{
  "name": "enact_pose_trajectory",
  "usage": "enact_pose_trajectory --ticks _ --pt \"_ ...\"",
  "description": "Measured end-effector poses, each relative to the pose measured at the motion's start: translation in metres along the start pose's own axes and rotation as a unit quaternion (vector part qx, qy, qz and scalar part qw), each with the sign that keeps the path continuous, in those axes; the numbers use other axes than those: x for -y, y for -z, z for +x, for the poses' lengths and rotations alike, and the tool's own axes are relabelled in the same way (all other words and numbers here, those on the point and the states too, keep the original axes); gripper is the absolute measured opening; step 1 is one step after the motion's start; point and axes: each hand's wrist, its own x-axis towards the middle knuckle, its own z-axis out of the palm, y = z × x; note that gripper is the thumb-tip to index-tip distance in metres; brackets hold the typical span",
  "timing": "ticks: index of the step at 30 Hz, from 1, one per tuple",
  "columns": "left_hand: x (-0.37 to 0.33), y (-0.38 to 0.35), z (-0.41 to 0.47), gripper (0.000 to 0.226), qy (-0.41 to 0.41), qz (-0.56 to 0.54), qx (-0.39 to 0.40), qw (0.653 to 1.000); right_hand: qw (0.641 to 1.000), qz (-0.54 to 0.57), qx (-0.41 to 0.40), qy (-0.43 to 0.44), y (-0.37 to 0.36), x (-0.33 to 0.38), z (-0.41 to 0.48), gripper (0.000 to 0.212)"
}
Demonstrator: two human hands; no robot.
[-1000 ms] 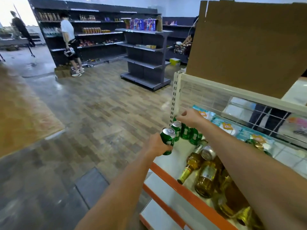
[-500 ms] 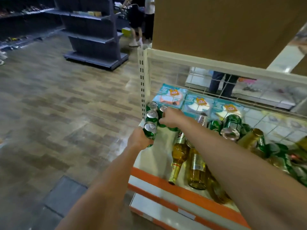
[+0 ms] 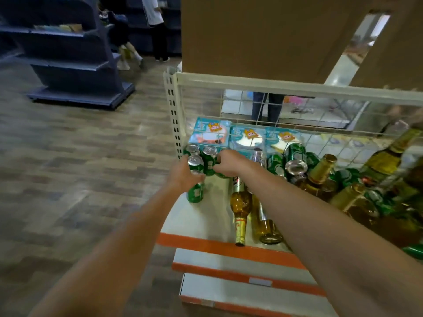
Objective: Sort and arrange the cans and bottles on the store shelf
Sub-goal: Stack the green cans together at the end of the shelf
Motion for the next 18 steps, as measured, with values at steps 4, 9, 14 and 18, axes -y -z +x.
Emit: enact_pose_trajectory --ticks 4,9,14,18 --pt "-0.072 0.033 -0.001 0.057 -0.089 0.105 0.007 0.99 0.998 -0.029 -0.052 -0.014 0.039 0.002 -0.029 0.024" --pt "-0.172 0.042 -0.016 0.053 -0.182 0.149 0.059 0.97 0.988 -0.037 -0.134 -0.066 0.109 -0.024 -0.082 0.035" --pt "-0.263 0.02 -0.052 0.041 -0.261 0.204 0.094 0.939 0.972 -0.035 -0.206 -0.105 0.153 -0.077 -0.149 0.036" --pt "-0.327 -0.019 -0.085 0.036 -0.318 0.207 0.106 0.919 0.958 -0.044 -0.232 -0.163 0.176 -0.13 -0.214 0.037"
